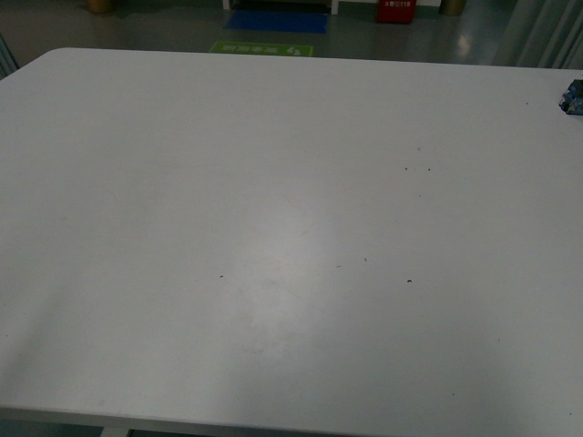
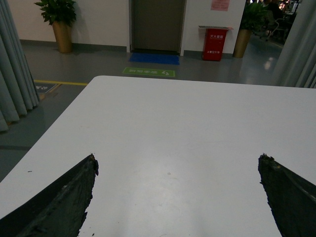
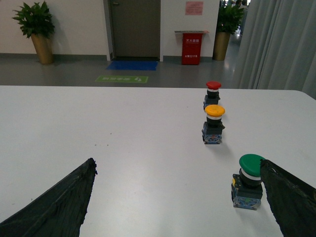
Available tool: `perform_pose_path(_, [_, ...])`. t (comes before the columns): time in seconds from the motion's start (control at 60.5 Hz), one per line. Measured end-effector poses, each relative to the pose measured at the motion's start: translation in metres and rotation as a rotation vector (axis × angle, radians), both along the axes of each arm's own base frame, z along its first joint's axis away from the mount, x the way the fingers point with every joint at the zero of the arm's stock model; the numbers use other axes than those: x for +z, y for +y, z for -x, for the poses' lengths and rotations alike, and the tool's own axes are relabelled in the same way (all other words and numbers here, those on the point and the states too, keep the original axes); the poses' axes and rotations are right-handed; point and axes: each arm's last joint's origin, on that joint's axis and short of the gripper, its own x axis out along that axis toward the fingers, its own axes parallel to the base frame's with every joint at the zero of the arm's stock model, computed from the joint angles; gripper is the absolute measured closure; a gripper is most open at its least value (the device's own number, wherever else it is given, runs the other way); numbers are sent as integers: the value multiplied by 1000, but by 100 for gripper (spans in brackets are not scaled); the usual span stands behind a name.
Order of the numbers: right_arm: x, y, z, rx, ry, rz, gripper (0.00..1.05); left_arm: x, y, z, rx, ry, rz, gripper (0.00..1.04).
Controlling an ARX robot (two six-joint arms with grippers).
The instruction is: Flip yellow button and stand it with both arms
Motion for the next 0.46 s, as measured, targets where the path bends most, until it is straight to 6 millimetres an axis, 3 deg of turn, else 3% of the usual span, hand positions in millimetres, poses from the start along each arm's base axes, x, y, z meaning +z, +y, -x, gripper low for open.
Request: perform_pose_path(0.463, [0, 0, 0, 0, 0, 0, 7, 0, 0, 0, 0, 0, 0, 7])
